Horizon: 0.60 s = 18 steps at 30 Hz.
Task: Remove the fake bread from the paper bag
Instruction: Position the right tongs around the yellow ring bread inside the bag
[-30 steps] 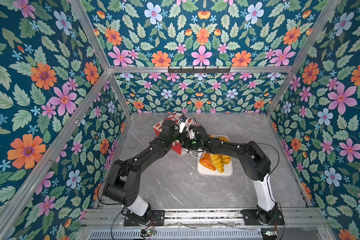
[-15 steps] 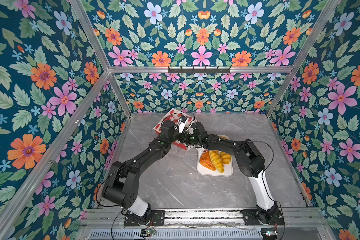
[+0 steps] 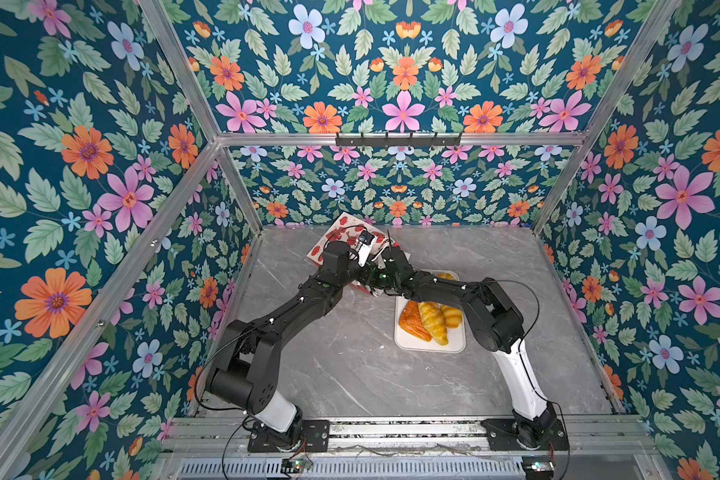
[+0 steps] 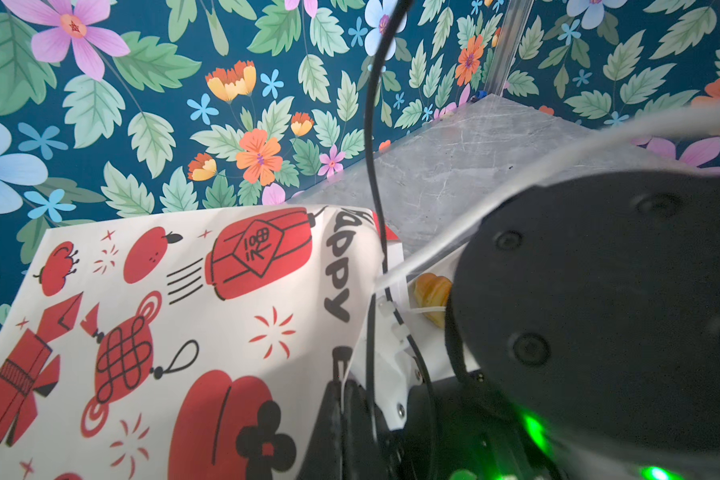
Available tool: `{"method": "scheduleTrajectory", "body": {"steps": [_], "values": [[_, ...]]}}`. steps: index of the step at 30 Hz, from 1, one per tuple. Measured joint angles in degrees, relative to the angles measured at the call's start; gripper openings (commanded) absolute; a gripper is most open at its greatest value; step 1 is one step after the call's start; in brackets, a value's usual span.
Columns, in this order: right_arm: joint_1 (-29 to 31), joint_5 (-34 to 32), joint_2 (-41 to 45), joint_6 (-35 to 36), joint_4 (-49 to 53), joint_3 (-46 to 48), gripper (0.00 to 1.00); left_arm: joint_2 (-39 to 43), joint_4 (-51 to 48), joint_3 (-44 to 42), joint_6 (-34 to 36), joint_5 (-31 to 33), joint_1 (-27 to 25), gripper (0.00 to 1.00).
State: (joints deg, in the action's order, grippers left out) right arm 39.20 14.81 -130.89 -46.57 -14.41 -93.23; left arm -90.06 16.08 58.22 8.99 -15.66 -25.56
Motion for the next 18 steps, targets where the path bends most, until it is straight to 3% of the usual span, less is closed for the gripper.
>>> {"method": "scheduleTrajectory", "body": {"steps": [9, 18], "values": [[-0.1, 0.0, 2.1, -1.0, -2.8, 6.7, 0.09, -0.1, -0.1, 0.0, 0.1, 0.0, -0.1, 0.0], [-0.3, 0.1, 8.9, -0.5, -4.9, 14.3, 0.03, -0.1, -2.2, 2.2, 1.9, 0.8, -0.2, 0.0]]}}
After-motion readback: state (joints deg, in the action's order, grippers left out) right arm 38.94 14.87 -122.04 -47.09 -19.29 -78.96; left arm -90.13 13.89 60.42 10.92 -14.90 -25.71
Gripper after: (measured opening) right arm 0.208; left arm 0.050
